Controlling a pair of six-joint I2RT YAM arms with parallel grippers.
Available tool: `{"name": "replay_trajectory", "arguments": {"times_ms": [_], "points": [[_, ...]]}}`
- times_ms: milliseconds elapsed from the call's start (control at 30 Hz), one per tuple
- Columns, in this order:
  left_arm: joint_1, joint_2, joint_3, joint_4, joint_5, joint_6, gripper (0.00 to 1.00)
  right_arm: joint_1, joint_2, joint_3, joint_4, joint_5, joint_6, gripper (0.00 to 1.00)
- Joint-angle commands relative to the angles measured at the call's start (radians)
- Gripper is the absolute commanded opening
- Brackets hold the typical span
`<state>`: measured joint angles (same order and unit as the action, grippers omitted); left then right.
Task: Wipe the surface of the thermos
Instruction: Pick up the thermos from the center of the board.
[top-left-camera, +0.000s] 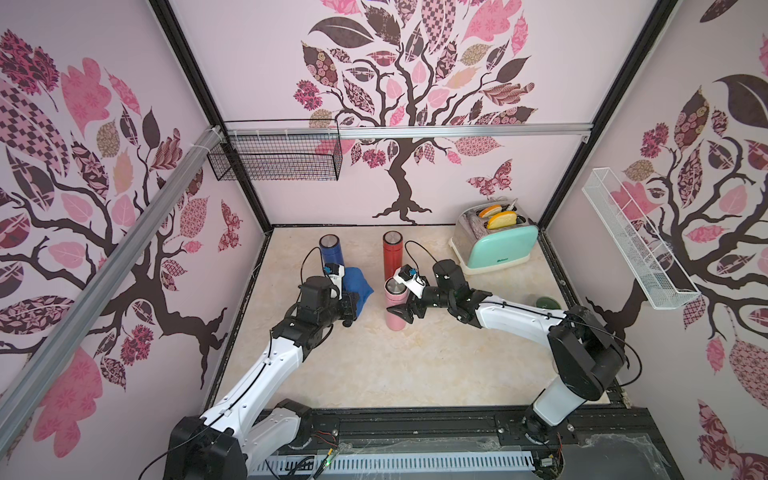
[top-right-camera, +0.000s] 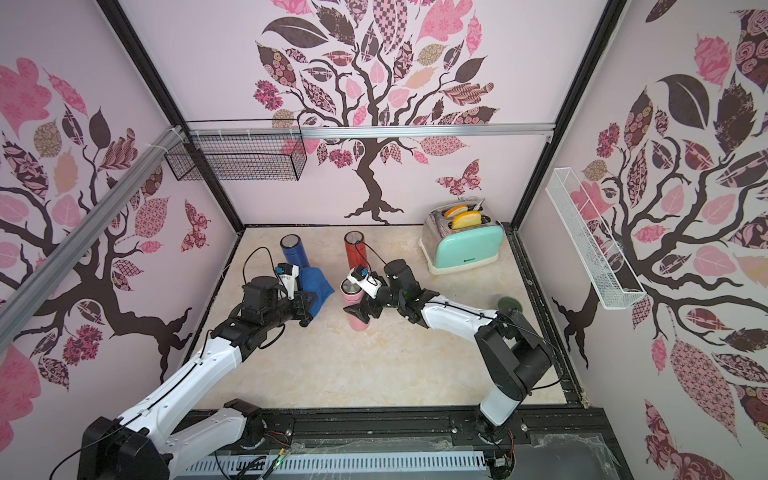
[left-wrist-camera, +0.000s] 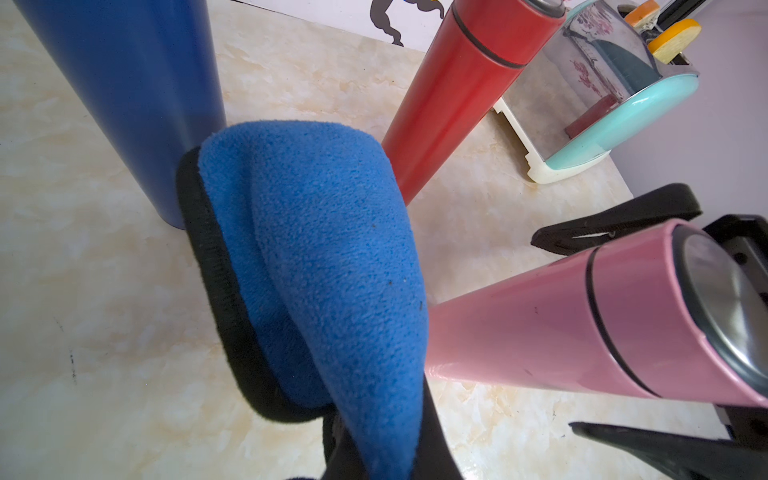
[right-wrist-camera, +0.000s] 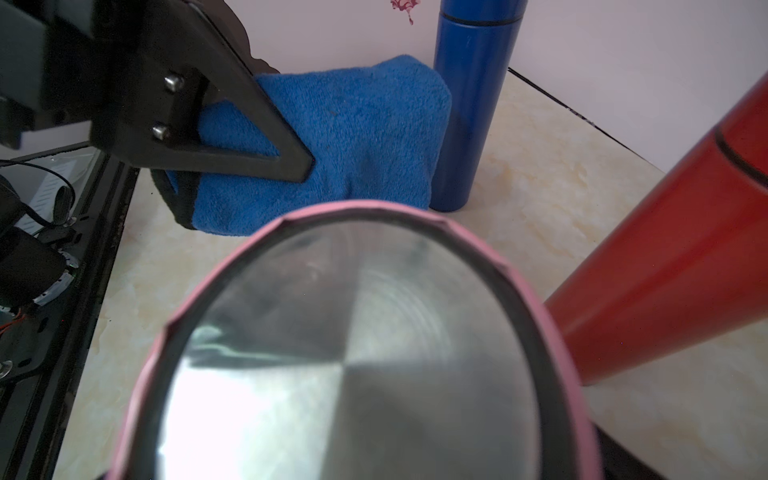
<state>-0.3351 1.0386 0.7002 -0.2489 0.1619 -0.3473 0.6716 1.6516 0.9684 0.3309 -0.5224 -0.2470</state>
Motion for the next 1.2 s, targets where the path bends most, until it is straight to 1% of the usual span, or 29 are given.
{"name": "replay_trajectory", "arguments": {"times_ms": [0,167,333,700,800,867,967,1033,1067,1100,1133,1167], "points": [[0.004,-0.021,0.004,0.012,0.001,0.004,0.0,-0.003,-0.031,-0.033,0.129,0.003,0.044,0.96],[0.005,-0.029,0.002,0.011,0.004,0.004,0.0,-0.004,-0.042,-0.087,0.239,0.012,0.075,0.95],[0.004,-0.033,0.007,0.016,0.02,0.006,0.0,-0.004,-0.037,-0.108,0.311,0.006,0.1,0.93],[0.004,-0.059,0.063,-0.027,0.123,0.027,0.0,-0.004,-0.013,-0.096,0.328,-0.02,0.102,0.89],[0.004,-0.084,0.086,-0.059,0.118,0.033,0.0,-0.004,-0.007,-0.093,0.332,-0.027,0.104,0.83],[0.004,-0.091,0.11,-0.089,0.117,0.038,0.0,-0.004,-0.003,-0.089,0.329,-0.036,0.103,0.77],[0.004,-0.078,0.161,-0.146,0.156,0.049,0.0,-0.004,0.003,-0.082,0.324,-0.048,0.104,0.69],[0.003,-0.061,0.196,-0.177,0.201,0.051,0.0,-0.004,0.007,-0.079,0.323,-0.051,0.105,0.59],[0.002,-0.052,0.215,-0.194,0.228,0.051,0.0,-0.004,0.008,-0.078,0.322,-0.054,0.104,0.49],[0.001,-0.045,0.234,-0.208,0.255,0.05,0.0,-0.004,0.008,-0.08,0.322,-0.052,0.103,0.37],[0.002,-0.038,0.253,-0.222,0.287,0.048,0.0,-0.004,0.007,-0.08,0.322,-0.05,0.101,0.2],[0.001,-0.034,0.27,-0.231,0.316,0.043,0.0,-0.004,0.008,-0.082,0.321,-0.049,0.099,0.11]]}}
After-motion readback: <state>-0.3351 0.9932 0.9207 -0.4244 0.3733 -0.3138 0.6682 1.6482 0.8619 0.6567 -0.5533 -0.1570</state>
